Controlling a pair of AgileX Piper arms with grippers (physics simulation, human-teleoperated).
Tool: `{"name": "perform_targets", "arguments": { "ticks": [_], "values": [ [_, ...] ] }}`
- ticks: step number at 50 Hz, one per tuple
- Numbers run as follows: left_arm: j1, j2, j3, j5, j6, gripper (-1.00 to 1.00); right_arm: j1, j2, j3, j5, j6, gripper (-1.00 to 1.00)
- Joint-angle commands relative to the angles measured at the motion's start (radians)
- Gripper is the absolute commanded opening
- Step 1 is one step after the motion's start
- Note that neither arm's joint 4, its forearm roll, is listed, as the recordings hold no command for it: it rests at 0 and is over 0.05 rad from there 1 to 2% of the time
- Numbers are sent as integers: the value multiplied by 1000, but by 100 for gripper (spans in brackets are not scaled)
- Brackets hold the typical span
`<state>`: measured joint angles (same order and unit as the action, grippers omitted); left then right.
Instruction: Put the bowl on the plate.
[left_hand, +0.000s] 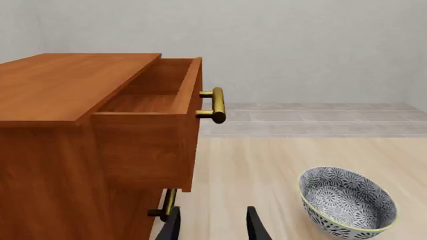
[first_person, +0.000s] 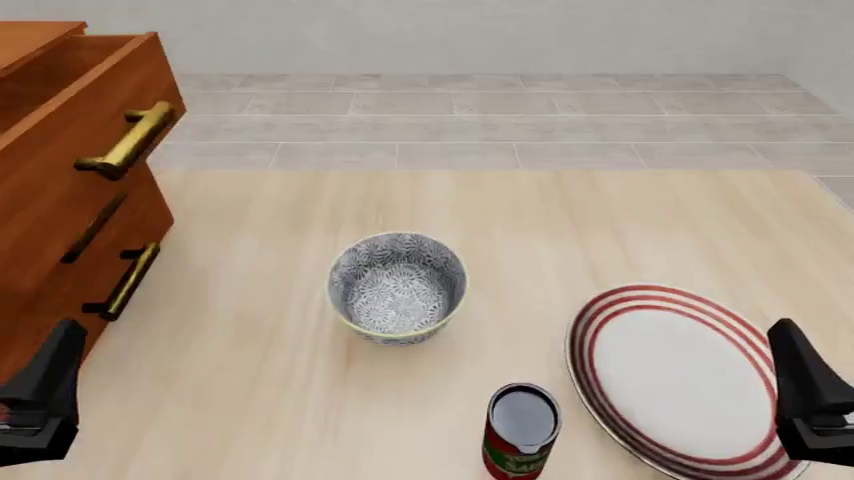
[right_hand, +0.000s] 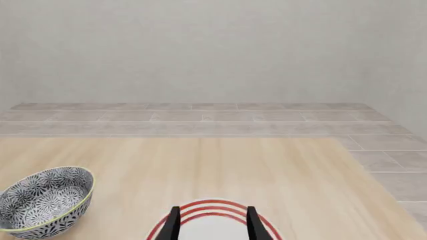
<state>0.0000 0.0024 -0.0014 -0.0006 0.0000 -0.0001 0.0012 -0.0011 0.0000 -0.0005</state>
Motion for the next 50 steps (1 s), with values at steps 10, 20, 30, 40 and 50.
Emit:
{"name": "perform_targets", "arguments": {
  "ticks": [10, 20, 30, 40, 50],
  "values": [
    [0, 5, -3, -1, 0, 100, 0, 8, -3, 2, 3, 100],
    [0, 5, -3, -1, 0, 100, 5, 130, -38, -60, 7, 100],
    [0, 5, -3, -1, 0, 100, 67, 429, -137, -249, -46, 100],
    [0, 5, -3, -1, 0, 100, 173, 627, -268, -260, -14, 100],
    [0, 5, -3, -1, 0, 100, 300, 861, -470, -248, -43, 100]
  ]
}}
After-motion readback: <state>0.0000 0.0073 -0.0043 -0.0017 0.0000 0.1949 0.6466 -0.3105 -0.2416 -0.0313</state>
